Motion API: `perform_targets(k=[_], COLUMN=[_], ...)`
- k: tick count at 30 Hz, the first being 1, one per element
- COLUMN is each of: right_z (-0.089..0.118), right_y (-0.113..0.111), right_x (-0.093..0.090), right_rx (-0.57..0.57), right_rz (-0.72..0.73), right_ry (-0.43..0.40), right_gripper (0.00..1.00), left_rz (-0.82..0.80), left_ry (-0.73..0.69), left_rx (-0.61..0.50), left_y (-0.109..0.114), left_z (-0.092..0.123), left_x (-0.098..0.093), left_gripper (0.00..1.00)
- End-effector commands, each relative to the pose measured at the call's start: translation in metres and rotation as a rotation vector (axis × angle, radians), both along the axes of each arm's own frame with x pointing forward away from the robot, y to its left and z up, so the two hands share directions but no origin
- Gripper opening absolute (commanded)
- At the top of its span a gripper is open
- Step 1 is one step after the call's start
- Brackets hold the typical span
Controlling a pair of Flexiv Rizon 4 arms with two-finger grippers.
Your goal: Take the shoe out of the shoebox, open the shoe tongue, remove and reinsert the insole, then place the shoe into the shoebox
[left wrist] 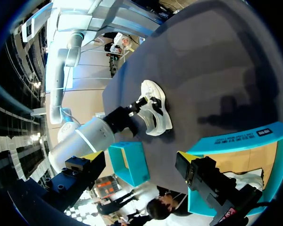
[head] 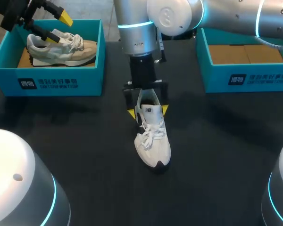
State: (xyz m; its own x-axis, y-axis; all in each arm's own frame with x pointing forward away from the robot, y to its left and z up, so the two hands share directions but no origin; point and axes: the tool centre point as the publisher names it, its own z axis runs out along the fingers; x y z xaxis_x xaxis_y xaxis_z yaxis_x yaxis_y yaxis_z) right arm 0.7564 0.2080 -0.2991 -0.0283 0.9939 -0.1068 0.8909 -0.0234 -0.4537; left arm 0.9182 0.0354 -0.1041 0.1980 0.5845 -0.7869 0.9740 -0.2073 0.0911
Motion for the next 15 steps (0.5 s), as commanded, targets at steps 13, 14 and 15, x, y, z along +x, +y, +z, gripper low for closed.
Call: perform_targets(k=[13, 14, 15], right_z=[0.015, 0.015, 0.015], right_y=[0.004, 0.005, 0.005], right_x=[-0.058, -0.059, -0.060], right_rx=[-0.010, -0.010, -0.010], right_rz=[-0.108, -0.109, -0.110], right_ry=[-0.054, -0.053, -0.052], right_gripper=[1.00, 0.98, 0.80], left_rz=[0.001, 0.001, 0.001], left_ry=[-0.002, -0.002, -0.002], left_rx=[0.003, 0.003, 0.003], left_y=[0.000, 0.000, 0.000], left_z=[0.000, 0.000, 0.000], left_x=[-0.001, -0.001, -0.001], left_gripper=[1.00, 1.00, 1.00])
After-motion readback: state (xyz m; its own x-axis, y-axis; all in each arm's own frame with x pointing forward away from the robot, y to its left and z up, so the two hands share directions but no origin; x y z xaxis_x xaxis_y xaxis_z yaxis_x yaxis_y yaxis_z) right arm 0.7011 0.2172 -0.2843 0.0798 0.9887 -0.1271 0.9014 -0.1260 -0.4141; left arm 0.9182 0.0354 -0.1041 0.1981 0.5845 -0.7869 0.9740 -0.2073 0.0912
